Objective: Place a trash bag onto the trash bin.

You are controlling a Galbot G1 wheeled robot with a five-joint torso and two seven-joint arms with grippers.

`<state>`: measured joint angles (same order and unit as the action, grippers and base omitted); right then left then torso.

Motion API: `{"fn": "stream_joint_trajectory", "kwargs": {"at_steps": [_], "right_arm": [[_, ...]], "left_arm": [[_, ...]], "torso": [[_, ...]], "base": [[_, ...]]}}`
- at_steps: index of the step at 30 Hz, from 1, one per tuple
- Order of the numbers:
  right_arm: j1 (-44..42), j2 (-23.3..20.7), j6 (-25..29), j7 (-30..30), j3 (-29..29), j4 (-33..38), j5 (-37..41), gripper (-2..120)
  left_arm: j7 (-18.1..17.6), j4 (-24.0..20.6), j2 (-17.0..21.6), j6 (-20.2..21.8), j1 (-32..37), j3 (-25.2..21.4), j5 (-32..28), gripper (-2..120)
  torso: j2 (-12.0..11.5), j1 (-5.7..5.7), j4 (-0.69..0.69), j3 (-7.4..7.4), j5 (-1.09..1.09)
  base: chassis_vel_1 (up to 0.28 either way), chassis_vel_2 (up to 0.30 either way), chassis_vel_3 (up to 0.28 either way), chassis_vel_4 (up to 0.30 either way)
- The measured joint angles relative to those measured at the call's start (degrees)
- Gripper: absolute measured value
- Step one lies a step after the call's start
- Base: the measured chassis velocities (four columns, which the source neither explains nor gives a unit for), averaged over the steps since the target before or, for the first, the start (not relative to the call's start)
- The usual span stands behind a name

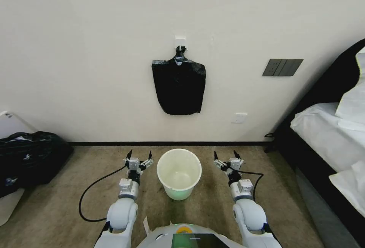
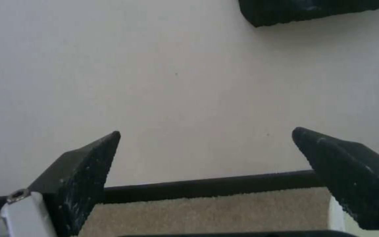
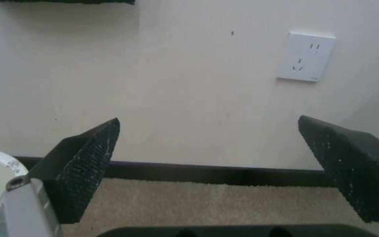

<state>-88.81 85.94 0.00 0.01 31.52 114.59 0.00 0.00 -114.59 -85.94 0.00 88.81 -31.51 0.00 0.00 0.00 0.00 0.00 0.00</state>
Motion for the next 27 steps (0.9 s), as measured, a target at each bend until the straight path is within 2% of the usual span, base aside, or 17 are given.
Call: {"fn": "stream_joint_trajectory", "kwargs": {"at_steps": [24,27], "right_arm": [[-0.4,0.0,0.4,0.0,-0.2,0.1,-0.1,100],[-5.8,1.2,5.5,0.9,-3.0,2.6,-2.8,100]], "left_arm": [[-0.1,-0.1,0.0,-0.4,0.6,0.0,0.1,100],[-2.1,-2.8,0.0,-5.8,6.1,1.0,1.5,100]], "torso": [[0.0,0.0,0.0,0.0,0.0],[0.0,0.0,0.0,0.0,0.01]], "base": [[0.0,0.0,0.0,0.0],[0.0,0.0,0.0,0.0]]}}
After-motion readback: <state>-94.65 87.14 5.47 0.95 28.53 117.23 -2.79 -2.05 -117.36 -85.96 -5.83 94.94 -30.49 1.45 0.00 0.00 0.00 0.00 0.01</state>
